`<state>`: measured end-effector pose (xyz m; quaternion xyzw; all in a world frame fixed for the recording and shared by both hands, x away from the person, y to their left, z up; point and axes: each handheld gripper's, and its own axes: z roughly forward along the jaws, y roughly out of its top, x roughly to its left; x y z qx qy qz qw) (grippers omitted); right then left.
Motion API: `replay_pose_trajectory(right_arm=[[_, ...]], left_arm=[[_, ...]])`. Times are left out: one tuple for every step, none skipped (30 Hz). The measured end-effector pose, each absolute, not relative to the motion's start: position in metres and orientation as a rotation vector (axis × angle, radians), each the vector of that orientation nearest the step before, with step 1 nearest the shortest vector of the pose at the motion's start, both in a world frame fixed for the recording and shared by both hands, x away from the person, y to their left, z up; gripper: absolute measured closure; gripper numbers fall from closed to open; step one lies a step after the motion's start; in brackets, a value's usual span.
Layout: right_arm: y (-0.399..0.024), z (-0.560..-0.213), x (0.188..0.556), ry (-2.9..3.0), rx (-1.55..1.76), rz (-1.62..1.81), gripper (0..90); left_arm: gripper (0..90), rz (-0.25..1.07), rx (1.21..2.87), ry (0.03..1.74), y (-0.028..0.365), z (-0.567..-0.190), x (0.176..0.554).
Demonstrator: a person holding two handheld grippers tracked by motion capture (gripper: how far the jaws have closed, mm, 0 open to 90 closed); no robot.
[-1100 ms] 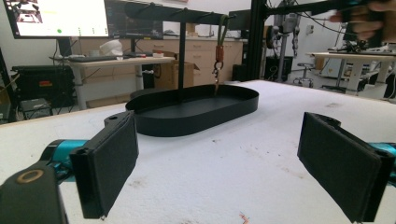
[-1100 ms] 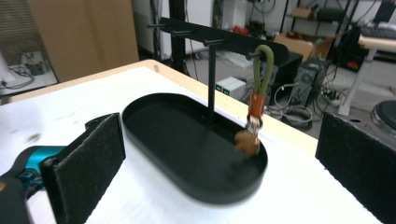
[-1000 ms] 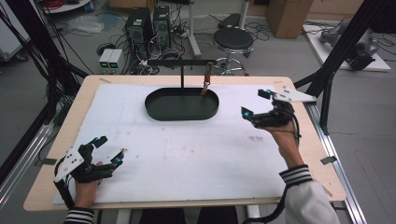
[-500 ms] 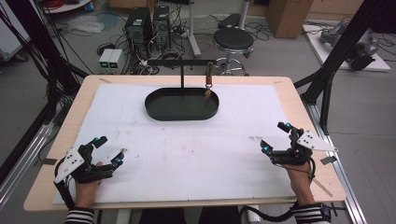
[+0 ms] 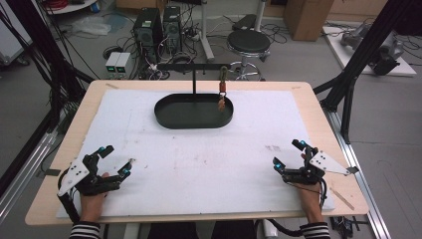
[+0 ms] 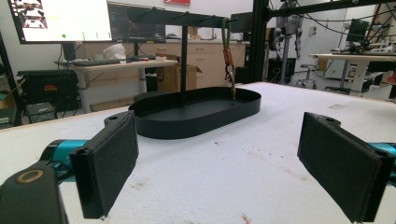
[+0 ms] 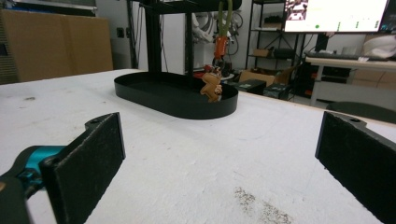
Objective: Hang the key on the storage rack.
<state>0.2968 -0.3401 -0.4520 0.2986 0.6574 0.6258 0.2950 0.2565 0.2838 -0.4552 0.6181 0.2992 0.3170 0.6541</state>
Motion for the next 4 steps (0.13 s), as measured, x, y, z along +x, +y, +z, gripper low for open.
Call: replay_pose_trajectory(right_arm=[[-0.3401, -0.4522, 0.2972, 1.747, 0.796, 1.664, 0.3], [-0.3403, -0.4522, 0.2973, 1.749, 0.806, 1.668, 0.3], [-0.3404, -0.4522, 0.2973, 1.75, 0.81, 1.673, 0.4], [-0.3404, -0.4522, 0.2975, 1.751, 0.81, 1.672, 0.3]], left_arm=[[12.8, 0.72, 1.403, 0.677, 0.2838, -0.4552, 0.2564], [12.9, 0.721, 1.403, 0.678, 0.2837, -0.4551, 0.2563], [12.9, 0.723, 1.404, 0.677, 0.2838, -0.4552, 0.2561], [12.9, 0.726, 1.404, 0.675, 0.2837, -0.4552, 0.2557]])
